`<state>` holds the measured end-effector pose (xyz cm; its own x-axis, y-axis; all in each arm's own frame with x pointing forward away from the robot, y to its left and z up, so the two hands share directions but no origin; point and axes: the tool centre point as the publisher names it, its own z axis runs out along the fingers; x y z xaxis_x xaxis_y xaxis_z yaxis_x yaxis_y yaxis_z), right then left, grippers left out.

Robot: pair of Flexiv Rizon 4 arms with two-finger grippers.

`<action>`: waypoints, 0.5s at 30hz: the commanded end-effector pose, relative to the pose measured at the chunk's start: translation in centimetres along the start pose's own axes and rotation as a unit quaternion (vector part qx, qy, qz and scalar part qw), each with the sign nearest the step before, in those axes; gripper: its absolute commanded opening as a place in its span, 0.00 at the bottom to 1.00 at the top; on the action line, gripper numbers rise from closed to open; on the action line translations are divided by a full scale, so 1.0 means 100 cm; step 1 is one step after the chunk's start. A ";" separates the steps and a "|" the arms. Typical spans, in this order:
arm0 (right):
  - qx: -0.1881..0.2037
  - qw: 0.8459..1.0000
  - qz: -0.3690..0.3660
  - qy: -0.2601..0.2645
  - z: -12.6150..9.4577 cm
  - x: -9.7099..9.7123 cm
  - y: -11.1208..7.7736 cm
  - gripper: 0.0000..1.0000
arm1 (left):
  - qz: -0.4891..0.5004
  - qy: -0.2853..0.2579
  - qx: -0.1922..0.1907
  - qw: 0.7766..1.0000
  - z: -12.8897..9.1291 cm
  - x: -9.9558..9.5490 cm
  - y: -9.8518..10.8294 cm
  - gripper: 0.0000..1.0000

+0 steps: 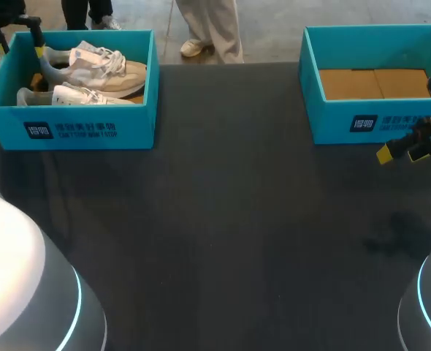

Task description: Take the shoe out of the shoebox, open the shoe tongue, remove and reinsert the insole, then place the shoe into the shoebox

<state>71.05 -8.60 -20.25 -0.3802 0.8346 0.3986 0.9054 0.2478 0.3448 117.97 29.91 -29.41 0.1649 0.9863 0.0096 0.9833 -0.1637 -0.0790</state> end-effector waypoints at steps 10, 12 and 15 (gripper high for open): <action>0.001 1.000 0.001 -0.001 0.001 0.000 0.000 1.00 | -0.004 -0.005 -0.027 1.000 0.001 -0.005 -0.016 1.00; 0.001 1.000 0.001 -0.001 0.001 0.000 0.000 1.00 | -0.001 -0.018 -0.038 0.999 0.001 -0.008 -0.025 1.00; 0.001 1.000 0.001 -0.001 0.001 0.000 0.000 1.00 | 0.010 -0.008 -0.051 0.999 0.002 -0.015 -0.039 1.00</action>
<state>71.05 -8.61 -20.25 -0.3802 0.8346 0.3986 0.9054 0.2478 0.3448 117.31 29.66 -29.37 0.1787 0.9833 -0.0348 0.9814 -0.1807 -0.0653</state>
